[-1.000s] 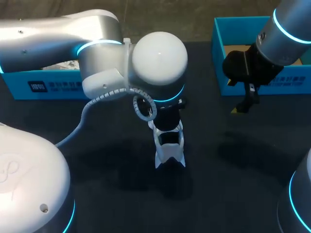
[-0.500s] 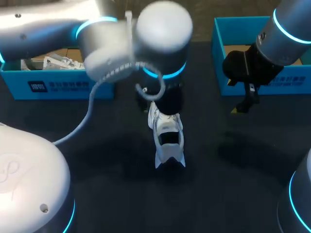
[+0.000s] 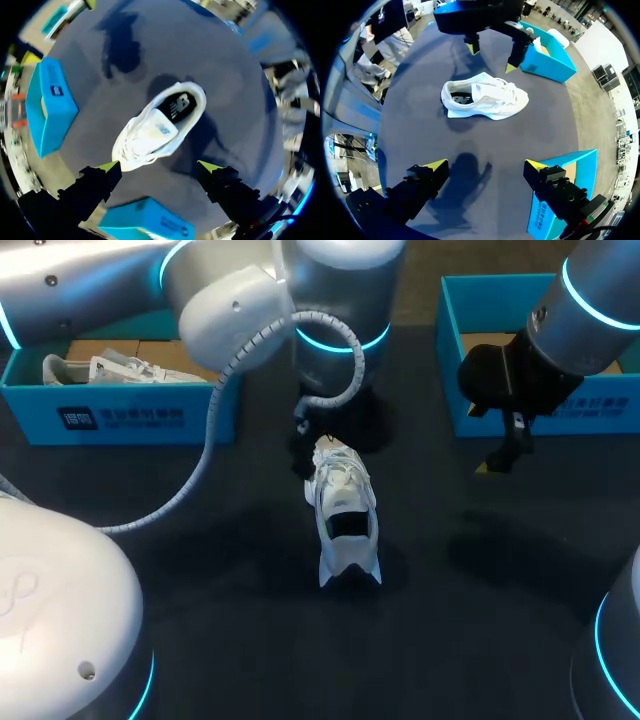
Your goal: Take the shoe out of the shoebox, open the shoe tongue, remove and reinsert the insole, then place the shoe into the shoebox
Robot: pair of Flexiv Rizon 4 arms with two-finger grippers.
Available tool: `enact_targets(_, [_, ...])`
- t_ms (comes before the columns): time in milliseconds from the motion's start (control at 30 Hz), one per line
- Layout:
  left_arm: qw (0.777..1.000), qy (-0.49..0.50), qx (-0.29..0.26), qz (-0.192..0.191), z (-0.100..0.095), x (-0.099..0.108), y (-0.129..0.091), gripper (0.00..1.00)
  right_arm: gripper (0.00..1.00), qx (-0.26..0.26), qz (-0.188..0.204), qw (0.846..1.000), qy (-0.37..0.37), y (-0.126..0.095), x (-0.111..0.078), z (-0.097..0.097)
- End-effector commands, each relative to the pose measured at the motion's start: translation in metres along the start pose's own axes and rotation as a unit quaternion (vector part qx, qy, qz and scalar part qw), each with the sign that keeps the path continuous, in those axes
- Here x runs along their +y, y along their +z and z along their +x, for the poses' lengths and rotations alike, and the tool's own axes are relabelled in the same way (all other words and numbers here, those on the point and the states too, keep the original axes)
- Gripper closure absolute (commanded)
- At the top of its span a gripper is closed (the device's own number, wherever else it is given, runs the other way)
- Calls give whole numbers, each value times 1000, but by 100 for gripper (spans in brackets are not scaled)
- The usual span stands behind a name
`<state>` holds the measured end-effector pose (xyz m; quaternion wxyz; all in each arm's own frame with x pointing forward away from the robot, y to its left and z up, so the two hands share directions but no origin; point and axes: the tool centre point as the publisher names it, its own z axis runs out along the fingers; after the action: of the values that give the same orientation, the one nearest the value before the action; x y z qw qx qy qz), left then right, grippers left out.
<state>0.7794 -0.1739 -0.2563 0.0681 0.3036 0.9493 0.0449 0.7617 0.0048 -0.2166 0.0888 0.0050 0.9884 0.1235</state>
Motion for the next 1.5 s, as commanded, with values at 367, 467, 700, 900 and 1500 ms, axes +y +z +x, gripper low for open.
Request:
enact_targets(367, [959, -271, -18, 74, 44, -19, 2, 0, 0, -1, 1, 1000, 1, 1, 1, 0])
enact_targets(467, [956, -283, -7, 79, 51, -27, 7, 0, 0, -1, 1, 1000, 1, 1, 1, 0])
enact_targets(700, [958, -278, 4, 75, 61, -46, 22, 0, 0, -1, 1, 1000, 1, 1, 1, 0])
enact_targets(900, [966, -252, 8, 64, 67, -69, 39, 0, 0, -1, 1, 1000, 1, 1, 1, 0])
enact_targets(1500, [964, -258, 10, 71, 79, -88, 71, 0, 0, -1, 1, 1000, 1, 1, 1, 0])
